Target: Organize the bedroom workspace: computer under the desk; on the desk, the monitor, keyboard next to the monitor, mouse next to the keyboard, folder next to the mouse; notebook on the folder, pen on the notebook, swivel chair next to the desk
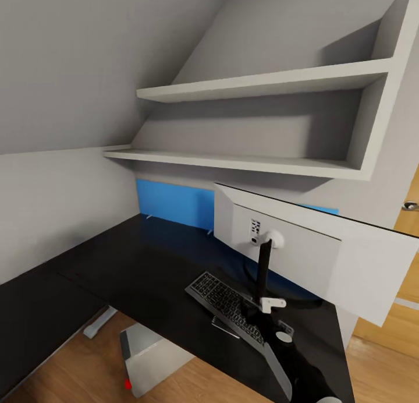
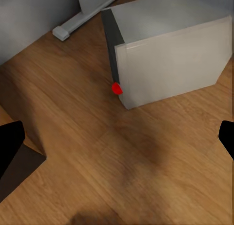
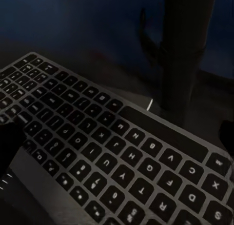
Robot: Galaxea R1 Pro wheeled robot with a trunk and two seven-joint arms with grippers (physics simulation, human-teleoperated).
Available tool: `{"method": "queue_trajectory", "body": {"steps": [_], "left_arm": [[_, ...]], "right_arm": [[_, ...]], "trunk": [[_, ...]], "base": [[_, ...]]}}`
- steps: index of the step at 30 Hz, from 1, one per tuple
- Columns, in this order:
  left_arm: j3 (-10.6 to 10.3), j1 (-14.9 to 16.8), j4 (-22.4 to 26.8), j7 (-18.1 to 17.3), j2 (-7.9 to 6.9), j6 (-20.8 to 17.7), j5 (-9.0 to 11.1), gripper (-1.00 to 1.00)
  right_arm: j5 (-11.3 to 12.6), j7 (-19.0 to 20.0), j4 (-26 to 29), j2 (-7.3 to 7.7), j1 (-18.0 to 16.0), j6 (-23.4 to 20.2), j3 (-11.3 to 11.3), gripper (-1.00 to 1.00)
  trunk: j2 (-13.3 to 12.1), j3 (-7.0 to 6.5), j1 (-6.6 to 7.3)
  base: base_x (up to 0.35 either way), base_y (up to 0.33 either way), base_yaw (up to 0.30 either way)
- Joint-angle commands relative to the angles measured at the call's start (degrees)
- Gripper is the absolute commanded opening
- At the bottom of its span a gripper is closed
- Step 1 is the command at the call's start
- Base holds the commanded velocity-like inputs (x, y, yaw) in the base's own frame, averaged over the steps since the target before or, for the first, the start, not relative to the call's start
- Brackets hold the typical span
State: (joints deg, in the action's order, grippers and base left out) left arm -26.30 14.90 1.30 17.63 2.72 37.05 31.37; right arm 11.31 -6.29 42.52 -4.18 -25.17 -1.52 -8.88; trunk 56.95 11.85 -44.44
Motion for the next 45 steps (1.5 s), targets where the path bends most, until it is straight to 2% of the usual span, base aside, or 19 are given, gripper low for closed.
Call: {"method": "queue_trajectory", "body": {"steps": [1,4,7,20,28,37,45], "left_arm": [[-0.49,0.04,0.0,0.41,0.03,0.11,0.13,1.0],[-0.54,0.04,0.01,0.39,0.11,0.15,0.09,1.0],[-0.57,0.04,0.02,0.42,0.15,0.05,0.11,1.0],[-0.54,0.04,0.02,0.39,0.13,-0.17,0.18,1.0],[-0.45,0.04,0.02,0.16,0.09,-0.22,0.15,1.0],[-0.27,0.04,0.02,0.12,-0.03,-0.23,0.24,1.0],[-0.31,0.04,0.02,0.04,-0.03,-0.23,0.19,1.0]], "right_arm": [[0.02,-0.49,-0.41,0.03,-0.06,-0.09,-0.26,1.0],[-1.63,-0.6,-2.9,0.03,-0.17,0.13,-0.2,1.0],[-2.15,-0.64,-4.07,0.04,-0.26,0.4,-0.19,1.0],[-2.51,-0.66,-4.82,0.26,-0.32,1.42,-0.09,1.0],[-2.52,-0.78,-4.16,0.38,-0.32,1.32,-0.06,1.0],[-2.14,-2.63,-2.99,2.05,-1.65,-0.08,0.22,1.0],[-1.97,-2.8,-2.84,2.19,-2.22,-0.21,0.58,1.0]], "trunk": [[0.06,0.08,-0.01],[0.86,0.44,-0.45],[2.06,0.98,-1.11],[7.28,3.31,-3.96],[7.28,3.31,-3.96],[7.28,3.31,-3.96],[7.28,3.31,-3.96]], "base": [[0.01,0.0,0.0],[0.005,0.0,0.0],[0.002,0.0,0.0],[0.0,0.0,0.0],[0.0,0.0,0.0],[0.003,0.0,0.0],[0.166,0.0,0.0]]}}
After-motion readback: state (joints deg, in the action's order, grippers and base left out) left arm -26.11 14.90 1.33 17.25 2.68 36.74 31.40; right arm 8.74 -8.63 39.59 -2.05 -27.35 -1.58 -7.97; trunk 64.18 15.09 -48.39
